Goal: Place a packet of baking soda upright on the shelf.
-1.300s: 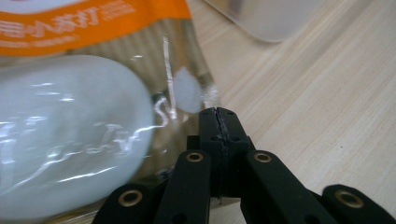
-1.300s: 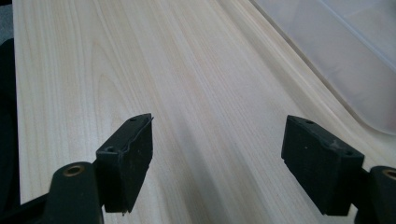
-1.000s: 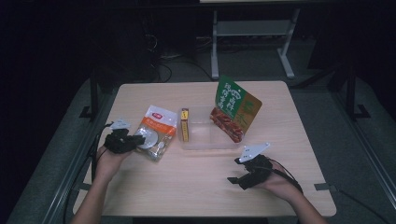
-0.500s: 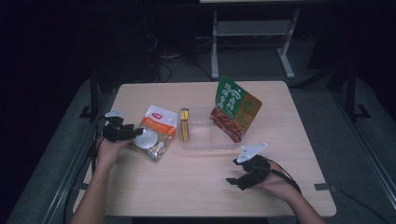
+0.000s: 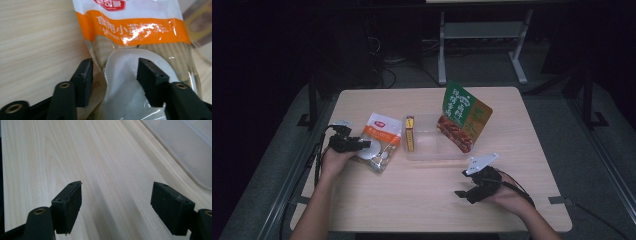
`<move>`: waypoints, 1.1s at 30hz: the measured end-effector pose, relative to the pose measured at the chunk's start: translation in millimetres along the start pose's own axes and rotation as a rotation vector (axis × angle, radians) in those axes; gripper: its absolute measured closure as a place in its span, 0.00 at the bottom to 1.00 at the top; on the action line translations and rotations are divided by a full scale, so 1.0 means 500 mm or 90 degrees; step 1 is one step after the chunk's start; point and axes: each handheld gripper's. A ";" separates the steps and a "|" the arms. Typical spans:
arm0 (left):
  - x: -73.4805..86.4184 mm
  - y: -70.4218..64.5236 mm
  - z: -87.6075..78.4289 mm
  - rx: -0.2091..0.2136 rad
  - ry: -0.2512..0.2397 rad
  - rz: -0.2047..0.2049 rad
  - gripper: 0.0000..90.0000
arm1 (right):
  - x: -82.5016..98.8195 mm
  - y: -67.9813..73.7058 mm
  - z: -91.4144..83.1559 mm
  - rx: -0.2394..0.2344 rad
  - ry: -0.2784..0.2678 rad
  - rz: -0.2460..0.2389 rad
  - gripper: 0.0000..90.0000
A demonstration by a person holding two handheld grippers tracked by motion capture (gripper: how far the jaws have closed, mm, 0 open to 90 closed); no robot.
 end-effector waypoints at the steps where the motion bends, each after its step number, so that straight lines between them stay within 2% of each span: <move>1: 0.000 0.000 0.001 0.001 0.000 0.002 0.55 | 0.000 0.000 0.000 0.002 0.001 -0.001 0.27; 5: 0.001 -0.002 0.004 0.017 0.003 0.005 0.65 | 0.000 0.001 0.001 0.003 0.005 -0.003 0.27; 7: 0.001 -0.005 0.004 0.017 0.005 0.009 0.69 | 0.001 0.002 0.002 0.005 0.005 -0.004 0.27; 11: 0.000 -0.008 0.003 0.023 0.002 0.015 0.87 | 0.002 0.002 0.001 0.005 0.008 -0.001 0.27; 13: 0.001 -0.004 0.001 0.031 0.002 0.026 0.94 | 0.003 0.001 0.001 0.006 0.008 -0.001 0.27; 14: 0.001 -0.004 0.000 0.037 -0.002 0.020 0.96 | 0.003 0.002 0.001 0.007 0.008 -0.001 0.27; 17: 0.001 0.001 -0.005 0.046 -0.004 0.028 0.98 | 0.003 0.001 0.000 0.007 0.007 0.000 0.27; 21: -0.001 0.001 -0.023 0.054 -0.021 0.017 0.99 | 0.004 0.001 -0.001 0.001 0.005 0.003 0.28; 25: -0.006 -0.002 -0.061 0.055 -0.060 0.026 1.00 | 0.006 -0.001 -0.003 0.000 0.007 -0.001 0.31; 28: -0.007 -0.003 -0.090 0.056 -0.091 0.025 1.00 | 0.006 0.000 -0.005 -0.003 -0.002 0.009 0.32; 31: -0.005 -0.005 -0.116 0.062 -0.116 0.018 1.00 | 0.007 0.001 -0.008 -0.003 -0.004 0.007 0.32; 33: -0.005 -0.007 -0.132 0.056 -0.125 0.024 1.00 | 0.008 0.001 -0.011 -0.004 -0.008 0.008 0.32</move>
Point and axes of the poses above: each handheld gripper's, and its own axes: z roughly forward along the jaws, x roughly out of its underside, y roughly to its left, and after that the axes turned 12 degrees about -x, right-handed
